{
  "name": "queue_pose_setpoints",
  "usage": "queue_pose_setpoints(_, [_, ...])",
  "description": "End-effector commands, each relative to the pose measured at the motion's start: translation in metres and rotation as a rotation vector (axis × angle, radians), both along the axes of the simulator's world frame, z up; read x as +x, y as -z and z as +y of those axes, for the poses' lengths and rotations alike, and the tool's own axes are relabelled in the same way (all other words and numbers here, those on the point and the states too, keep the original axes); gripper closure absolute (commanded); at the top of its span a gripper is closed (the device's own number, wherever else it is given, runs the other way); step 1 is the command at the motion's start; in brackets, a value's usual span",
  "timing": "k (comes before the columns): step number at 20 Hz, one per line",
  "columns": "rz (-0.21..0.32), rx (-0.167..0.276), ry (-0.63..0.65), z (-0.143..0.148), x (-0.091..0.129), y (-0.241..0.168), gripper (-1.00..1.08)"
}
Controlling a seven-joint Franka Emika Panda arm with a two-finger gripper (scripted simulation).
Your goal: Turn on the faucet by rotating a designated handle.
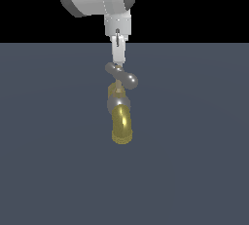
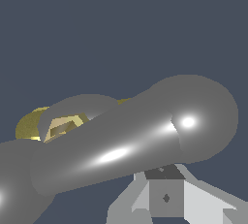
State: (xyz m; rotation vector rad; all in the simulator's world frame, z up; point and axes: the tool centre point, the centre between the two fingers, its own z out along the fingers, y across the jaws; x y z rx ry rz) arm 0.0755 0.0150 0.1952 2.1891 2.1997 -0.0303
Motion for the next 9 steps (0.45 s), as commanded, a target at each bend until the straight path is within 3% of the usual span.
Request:
queue_pose_setpoints(1, [0.014, 0.029, -0.08, 0.065, -0.014, -0.001, 1.08])
queue_pose_setpoints(9, [0.015, 0.039, -0.107, 0.105, -0.035, -0.002, 1.08])
